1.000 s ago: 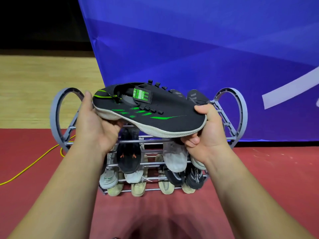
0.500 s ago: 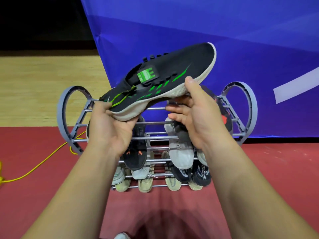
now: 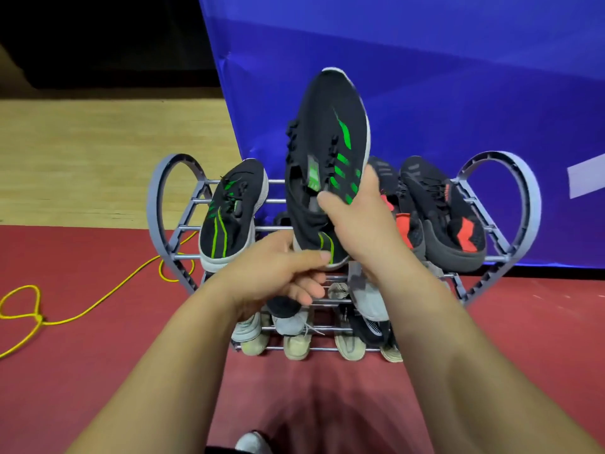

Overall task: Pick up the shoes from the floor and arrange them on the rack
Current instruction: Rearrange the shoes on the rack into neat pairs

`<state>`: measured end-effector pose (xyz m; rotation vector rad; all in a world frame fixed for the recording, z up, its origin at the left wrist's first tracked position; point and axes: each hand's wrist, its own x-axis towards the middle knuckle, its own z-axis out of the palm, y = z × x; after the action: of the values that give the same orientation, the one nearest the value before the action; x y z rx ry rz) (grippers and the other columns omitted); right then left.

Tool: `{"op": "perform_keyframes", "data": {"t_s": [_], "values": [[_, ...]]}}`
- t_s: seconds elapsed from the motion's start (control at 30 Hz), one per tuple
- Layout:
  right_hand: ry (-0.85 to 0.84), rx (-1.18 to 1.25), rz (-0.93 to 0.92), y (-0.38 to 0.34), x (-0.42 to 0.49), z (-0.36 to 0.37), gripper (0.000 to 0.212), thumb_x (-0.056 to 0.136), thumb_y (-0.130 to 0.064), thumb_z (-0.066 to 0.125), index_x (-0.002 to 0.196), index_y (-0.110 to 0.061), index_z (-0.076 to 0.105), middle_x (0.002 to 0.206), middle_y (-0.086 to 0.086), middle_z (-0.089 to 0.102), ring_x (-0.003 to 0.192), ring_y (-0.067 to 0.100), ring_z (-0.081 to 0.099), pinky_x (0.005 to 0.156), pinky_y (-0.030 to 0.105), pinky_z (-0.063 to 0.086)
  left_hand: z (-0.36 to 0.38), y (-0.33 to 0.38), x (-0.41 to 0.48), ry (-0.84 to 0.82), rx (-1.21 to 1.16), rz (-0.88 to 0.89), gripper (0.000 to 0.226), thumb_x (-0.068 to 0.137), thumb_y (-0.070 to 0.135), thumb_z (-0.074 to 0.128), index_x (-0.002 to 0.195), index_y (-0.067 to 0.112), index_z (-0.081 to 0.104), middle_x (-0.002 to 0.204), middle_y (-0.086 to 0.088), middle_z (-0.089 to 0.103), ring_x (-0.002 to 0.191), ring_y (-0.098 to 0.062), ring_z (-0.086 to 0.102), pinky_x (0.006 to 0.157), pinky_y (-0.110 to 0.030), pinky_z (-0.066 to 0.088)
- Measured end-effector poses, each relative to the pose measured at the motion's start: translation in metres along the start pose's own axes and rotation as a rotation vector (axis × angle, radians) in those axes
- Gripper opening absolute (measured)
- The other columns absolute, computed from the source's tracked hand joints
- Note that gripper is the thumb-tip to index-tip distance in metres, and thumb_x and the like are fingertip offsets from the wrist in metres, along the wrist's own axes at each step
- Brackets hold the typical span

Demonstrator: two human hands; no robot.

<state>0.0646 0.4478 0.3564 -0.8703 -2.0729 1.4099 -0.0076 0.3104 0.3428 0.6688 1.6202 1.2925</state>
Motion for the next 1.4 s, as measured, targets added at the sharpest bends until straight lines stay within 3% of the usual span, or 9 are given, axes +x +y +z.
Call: {"op": "perform_keyframes", "data": {"t_s": [0.1,0.2,0.27,0.43,0.5,0.6,0.8,1.1,1.4], "values": [[-0.067,-0.167,0.052,0.010,0.001,0.013,0.052,0.091,-0.040,0.053,0.139,-0.021,0.041,0.120,0.002,0.061,0.106,0.022,0.059,0.090,0.040,0.048,-0.009,-0.001,0.004,0.083,0.023,-0.050,0.036,0.094,0.040,0.066,0.100,0.005,0.062,0.078,-0.019,0.065,0.057,-0.027,0.062,0.044,-0.026,0.048],[-0.046,-0.138,0.093,0.015,0.003,0.023,0.005,0.098,-0.021,0.048,0.102,-0.023,0.046,0.082,-0.007,0.050,0.075,0.013,0.048,0.063,0.032,0.036,-0.016,-0.003,0.000,0.216,0.398,-0.094,0.068,0.080,0.072,0.064,0.077,0.003,0.064,0.063,-0.018,0.067,0.052,-0.025,0.055,0.050,-0.028,0.042],[-0.015,-0.158,0.092,0.022,0.006,0.032,0.007,0.096,-0.016,0.045,0.091,-0.020,0.047,0.076,-0.006,0.052,0.071,0.020,0.048,0.056,0.031,0.032,-0.021,-0.002,-0.003,0.388,0.652,-0.050,0.066,0.077,0.071,0.067,0.069,0.006,0.061,0.054,-0.004,0.063,0.046,-0.015,0.053,0.051,-0.025,0.040],[-0.038,-0.314,0.127,0.029,0.008,0.044,0.034,0.090,-0.048,0.046,0.107,-0.019,0.055,0.092,0.003,0.066,0.098,0.033,0.060,0.087,0.045,0.050,-0.051,0.000,-0.012,0.852,0.598,0.321,0.016,0.081,0.041,0.071,0.087,0.030,0.062,0.069,0.009,0.059,0.066,-0.011,0.057,0.061,-0.030,0.045],[-0.071,-0.351,0.144,0.028,0.006,0.043,0.050,0.086,-0.065,0.045,0.110,-0.022,0.054,0.102,0.001,0.065,0.112,0.032,0.053,0.098,0.051,0.047,-0.069,-0.007,-0.012,0.959,0.624,0.371,0.030,0.079,0.040,0.071,0.106,0.033,0.059,0.093,0.011,0.060,0.089,-0.013,0.058,0.078,-0.035,0.049],[-0.106,-0.363,0.112,0.026,0.001,0.040,0.071,0.077,-0.081,0.045,0.121,-0.025,0.051,0.121,0.000,0.061,0.128,0.030,0.042,0.106,0.054,0.040,-0.087,-0.019,-0.013,0.874,0.702,0.193,0.080,0.068,0.051,0.077,0.137,0.026,0.045,0.131,0.004,0.055,0.125,-0.021,0.049,0.105,-0.043,0.043],[-0.351,-0.460,0.006,0.028,-0.009,0.023,0.125,0.069,-0.060,0.084,0.160,-0.030,0.004,0.159,-0.002,0.032,0.149,0.024,0.023,0.105,0.035,0.030,-0.098,-0.031,-0.019,0.599,0.478,0.030,0.080,0.063,0.056,0.087,0.126,0.036,0.043,0.112,0.023,0.065,0.105,-0.006,0.064,0.094,-0.034,0.050],[-0.273,-0.387,-0.118,0.040,-0.002,0.039,0.116,0.052,-0.070,0.084,0.147,-0.041,0.023,0.133,-0.016,0.058,0.127,0.019,0.052,0.104,0.047,0.048,-0.098,-0.035,-0.017,0.565,0.539,0.009,0.094,0.063,0.050,0.090,0.141,0.031,0.040,0.126,0.016,0.061,0.110,-0.010,0.060,0.094,-0.033,0.047],[-0.195,-0.414,-0.156,0.039,0.000,0.057,0.129,0.054,-0.077,0.076,0.157,-0.035,0.011,0.142,-0.019,0.055,0.134,0.018,0.050,0.120,0.058,0.022,-0.104,-0.039,-0.019,0.497,0.536,0.043,0.090,0.057,0.046,0.090,0.133,0.040,0.044,0.116,0.025,0.066,0.104,0.002,0.065,0.097,-0.038,0.053]]}}
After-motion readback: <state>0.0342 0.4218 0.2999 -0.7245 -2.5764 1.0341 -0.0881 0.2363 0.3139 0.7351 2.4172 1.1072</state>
